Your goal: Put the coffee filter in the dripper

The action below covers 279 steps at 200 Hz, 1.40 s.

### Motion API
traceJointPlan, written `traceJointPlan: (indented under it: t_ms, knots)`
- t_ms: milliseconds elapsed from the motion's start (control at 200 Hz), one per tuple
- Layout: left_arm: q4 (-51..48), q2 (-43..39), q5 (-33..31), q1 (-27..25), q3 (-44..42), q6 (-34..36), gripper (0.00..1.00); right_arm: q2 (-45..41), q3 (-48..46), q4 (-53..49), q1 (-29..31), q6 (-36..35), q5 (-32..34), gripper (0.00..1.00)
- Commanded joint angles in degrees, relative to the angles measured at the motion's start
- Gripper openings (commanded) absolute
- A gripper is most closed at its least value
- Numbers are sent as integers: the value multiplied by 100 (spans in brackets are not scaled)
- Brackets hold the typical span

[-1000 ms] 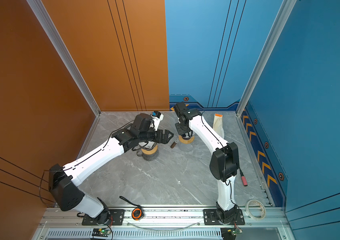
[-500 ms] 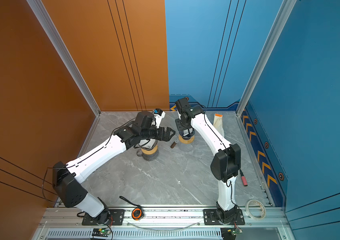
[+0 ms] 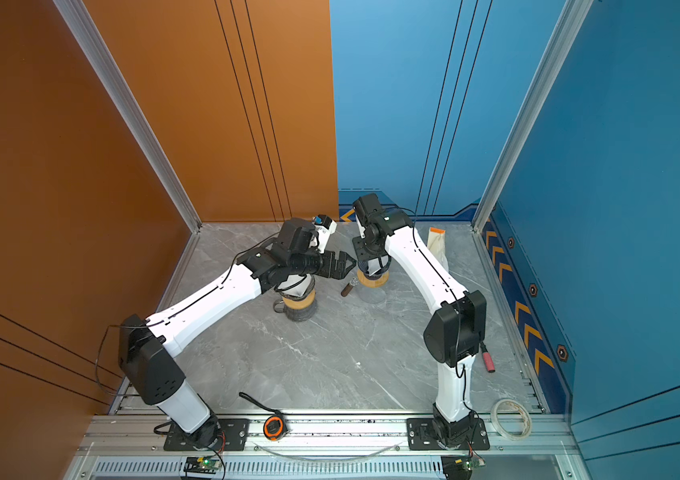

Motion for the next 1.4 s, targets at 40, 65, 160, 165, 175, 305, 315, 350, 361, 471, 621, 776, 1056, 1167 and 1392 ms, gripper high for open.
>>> traceJointPlan:
  t_ms: [40,65,160,165,175,305,315,350,361,471,621,776,1056,1167,1392]
  knots:
    - [-41,85,96,11,224,-17,98,-304,166,-176,-58,123,-129,44]
    - [-49,95,95,12,245,-24,98,-327,186,-174,-66,133,-143,45]
    - [-46,128,83,13,301,-28,98,-410,241,-174,-69,149,-172,47]
    - [-46,132,85,12,302,-28,98,-411,241,-174,-67,151,-167,47]
    - [-49,132,87,12,314,-28,98,-417,249,-174,-67,153,-163,47]
    - [-47,163,70,11,356,-36,98,-533,268,-167,-75,186,-147,50]
    - [-45,162,68,11,361,-32,98,-551,268,-166,-75,184,-147,50]
    - [-49,170,56,11,365,-37,98,-582,268,-149,-84,191,-151,50]
    - [-47,173,53,11,365,-41,98,-598,268,-143,-84,201,-152,51]
    - [-42,209,43,20,397,-52,98,-713,268,-106,-110,231,-140,53]
    - [-47,341,86,26,554,-30,98,-910,213,-81,-186,365,104,53]
    - [-44,627,146,16,839,25,99,-1106,-156,-86,-490,811,94,49]
    - [-210,1365,335,10,1653,69,92,-1205,-808,51,-898,1300,-346,40]
    - [-344,1654,347,-38,2024,95,89,-1159,-889,149,-953,1339,-514,39]
    - [-481,2069,284,-68,2476,126,81,-907,-934,246,-998,1365,-929,33]
